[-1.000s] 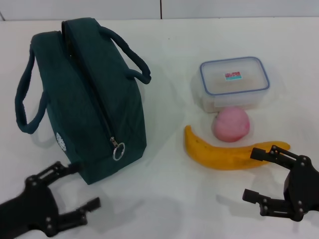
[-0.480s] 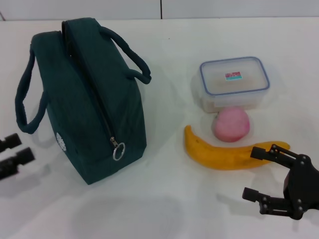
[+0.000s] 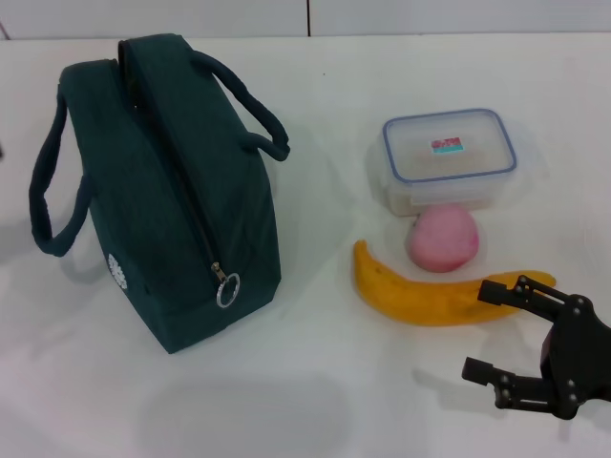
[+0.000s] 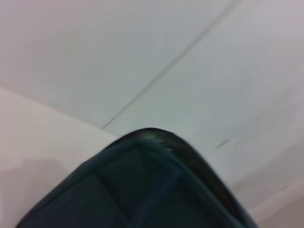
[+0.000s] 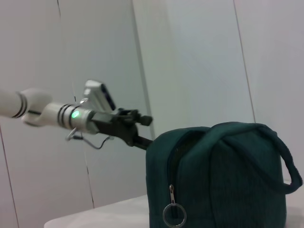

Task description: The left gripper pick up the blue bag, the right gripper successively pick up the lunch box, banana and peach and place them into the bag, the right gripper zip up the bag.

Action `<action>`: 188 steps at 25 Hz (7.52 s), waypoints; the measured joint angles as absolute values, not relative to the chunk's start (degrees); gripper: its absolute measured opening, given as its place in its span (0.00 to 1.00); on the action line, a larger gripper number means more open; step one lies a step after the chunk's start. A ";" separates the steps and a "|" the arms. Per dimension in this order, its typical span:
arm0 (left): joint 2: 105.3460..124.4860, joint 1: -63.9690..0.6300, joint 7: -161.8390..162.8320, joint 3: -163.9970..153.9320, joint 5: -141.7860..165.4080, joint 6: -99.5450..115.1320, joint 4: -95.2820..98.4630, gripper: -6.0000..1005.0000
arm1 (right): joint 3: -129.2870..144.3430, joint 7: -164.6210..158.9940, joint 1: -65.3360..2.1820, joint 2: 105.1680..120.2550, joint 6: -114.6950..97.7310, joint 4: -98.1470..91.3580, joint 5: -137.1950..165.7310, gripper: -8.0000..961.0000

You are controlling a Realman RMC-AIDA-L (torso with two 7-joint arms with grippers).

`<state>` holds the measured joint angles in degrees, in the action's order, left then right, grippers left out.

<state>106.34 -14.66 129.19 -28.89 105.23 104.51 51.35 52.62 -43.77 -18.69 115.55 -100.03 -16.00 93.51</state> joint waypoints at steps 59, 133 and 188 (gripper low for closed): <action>109.59 -36.33 148.69 -38.49 130.49 103.97 60.79 0.24 | 52.03 -44.12 -17.92 115.34 -100.39 -13.61 88.67 0.90; 109.99 -38.91 146.94 -36.92 127.53 105.03 61.17 0.03 | 52.88 -100.72 -37.28 116.19 -64.18 1.27 56.69 0.90; 109.95 -38.41 145.51 -37.09 127.53 106.36 60.57 0.03 | 53.21 -93.24 -28.42 115.96 -83.68 -2.98 46.45 0.10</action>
